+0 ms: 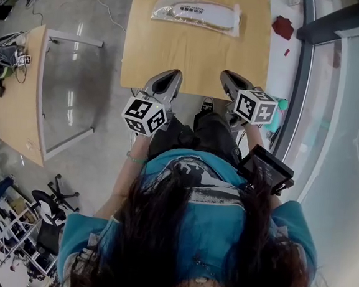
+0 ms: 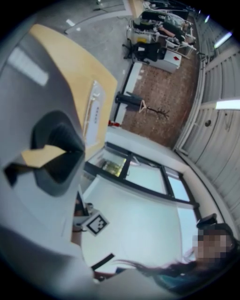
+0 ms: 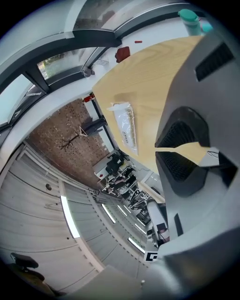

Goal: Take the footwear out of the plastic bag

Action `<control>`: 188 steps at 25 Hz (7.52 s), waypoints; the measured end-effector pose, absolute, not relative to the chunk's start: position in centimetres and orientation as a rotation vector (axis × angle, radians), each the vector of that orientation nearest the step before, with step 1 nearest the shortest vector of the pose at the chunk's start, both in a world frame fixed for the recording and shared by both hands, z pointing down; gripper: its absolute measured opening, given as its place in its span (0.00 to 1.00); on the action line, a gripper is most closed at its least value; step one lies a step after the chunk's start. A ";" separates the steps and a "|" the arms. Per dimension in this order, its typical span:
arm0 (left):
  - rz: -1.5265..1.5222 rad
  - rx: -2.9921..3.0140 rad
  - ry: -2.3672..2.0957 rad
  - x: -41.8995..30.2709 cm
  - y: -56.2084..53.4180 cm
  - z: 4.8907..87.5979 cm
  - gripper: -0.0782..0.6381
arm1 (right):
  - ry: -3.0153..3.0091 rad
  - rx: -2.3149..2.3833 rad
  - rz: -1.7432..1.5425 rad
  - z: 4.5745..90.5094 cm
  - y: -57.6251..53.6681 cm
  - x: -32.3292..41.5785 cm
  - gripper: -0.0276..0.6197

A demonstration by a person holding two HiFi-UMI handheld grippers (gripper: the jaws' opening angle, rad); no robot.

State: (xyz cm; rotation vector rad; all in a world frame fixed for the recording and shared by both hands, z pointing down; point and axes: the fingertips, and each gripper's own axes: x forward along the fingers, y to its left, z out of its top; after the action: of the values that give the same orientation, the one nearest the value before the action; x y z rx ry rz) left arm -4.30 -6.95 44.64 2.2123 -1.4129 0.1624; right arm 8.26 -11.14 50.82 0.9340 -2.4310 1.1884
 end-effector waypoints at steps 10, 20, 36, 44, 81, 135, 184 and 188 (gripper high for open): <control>0.196 2.237 -1.370 -5.9 -11.4 45.8 0.11 | -2.356 1.031 1.365 53.7 -18.0 8.1 0.09; 0.144 2.291 -1.201 -7.9 -16.8 46.4 0.11 | -2.187 1.283 1.566 56.8 -23.4 8.0 0.10; 0.048 2.200 -1.180 -14.8 -21.6 48.3 0.11 | -1.794 1.610 2.065 63.8 -31.1 7.0 0.33; 0.035 2.160 -1.209 -16.0 -21.3 49.1 0.11 | -1.792 1.576 2.245 64.2 -31.4 6.8 0.20; -0.481 1.497 -0.768 -10.8 -20.7 59.6 0.38 | -1.975 1.052 2.335 57.3 -16.6 0.7 0.09; -1.109 1.400 -0.356 -15.4 -17.3 49.9 0.24 | -2.670 0.401 2.068 47.4 -18.7 -0.6 0.24; -0.904 1.617 -0.736 -15.8 -23.4 52.0 0.27 | -2.441 0.487 1.828 47.9 -18.0 -0.4 0.18; -0.964 1.556 -0.813 -19.0 -24.8 52.7 0.22 | -2.441 0.465 1.812 47.6 -17.9 0.0 0.18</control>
State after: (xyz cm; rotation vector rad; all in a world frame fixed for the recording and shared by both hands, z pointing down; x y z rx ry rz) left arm -19.04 -24.82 52.71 1.5560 -0.8130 -0.9642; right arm -0.04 -17.86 47.63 0.4653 -2.4414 1.8119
